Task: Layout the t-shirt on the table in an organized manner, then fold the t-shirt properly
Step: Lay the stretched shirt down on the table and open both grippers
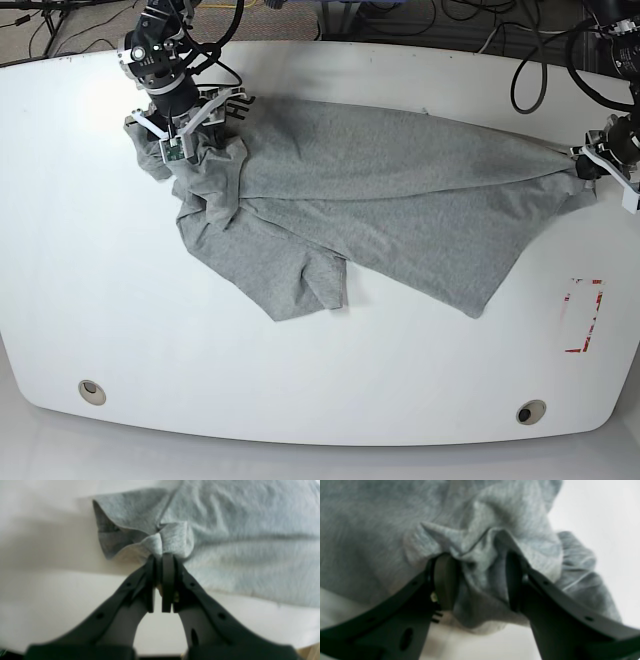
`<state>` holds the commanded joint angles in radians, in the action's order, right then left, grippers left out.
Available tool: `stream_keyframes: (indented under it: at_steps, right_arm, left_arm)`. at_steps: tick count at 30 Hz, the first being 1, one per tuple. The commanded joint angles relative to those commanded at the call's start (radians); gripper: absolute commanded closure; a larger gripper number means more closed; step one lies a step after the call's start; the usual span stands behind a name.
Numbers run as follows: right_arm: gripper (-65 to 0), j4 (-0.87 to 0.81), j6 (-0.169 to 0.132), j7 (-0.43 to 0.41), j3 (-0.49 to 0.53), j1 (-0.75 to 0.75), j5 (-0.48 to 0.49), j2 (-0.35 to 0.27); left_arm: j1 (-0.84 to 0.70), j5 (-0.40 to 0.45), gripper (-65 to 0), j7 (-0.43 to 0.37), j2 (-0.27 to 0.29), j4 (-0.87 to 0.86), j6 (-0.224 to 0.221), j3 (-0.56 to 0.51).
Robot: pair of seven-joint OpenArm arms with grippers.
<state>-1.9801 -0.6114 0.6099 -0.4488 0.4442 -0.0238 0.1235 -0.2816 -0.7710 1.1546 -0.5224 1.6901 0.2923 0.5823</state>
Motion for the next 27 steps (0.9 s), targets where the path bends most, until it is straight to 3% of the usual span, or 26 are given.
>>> stream_keyframes:
  at_steps: [3, 9, 12, 20, 27]
  right_arm:
    - [-30.6, 0.0, 0.0, 0.0, 0.0, 0.02, 0.0, 0.005]
    - [-30.6, -0.005, 0.0, 0.0, 0.0, 0.041, 0.0, 0.026]
    - [-31.1, -0.008, 0.002, -0.002, 0.0, 0.071, 0.0, 0.026]
    - [-46.3, -0.046, -0.003, 0.0, -0.06, 0.078, -0.002, 0.026]
    - [-46.6, -0.048, -0.008, -0.002, -0.152, 0.066, 0.002, 0.021]
  left_arm:
    - [-0.006, -0.005, -5.1, 0.015, -0.014, 0.003, 0.0, -0.002]
    - [-0.006, -0.002, -27.8, 0.012, -0.023, 0.006, 0.0, 0.005]
    - [-0.017, -0.002, -35.1, 0.012, -0.025, 0.038, 0.0, 0.034]
    - [-0.021, -0.006, -36.4, 0.011, -0.018, 0.132, 0.0, 0.104]
    - [0.052, -0.006, -36.4, 0.011, 0.032, 0.184, 0.0, 0.147]
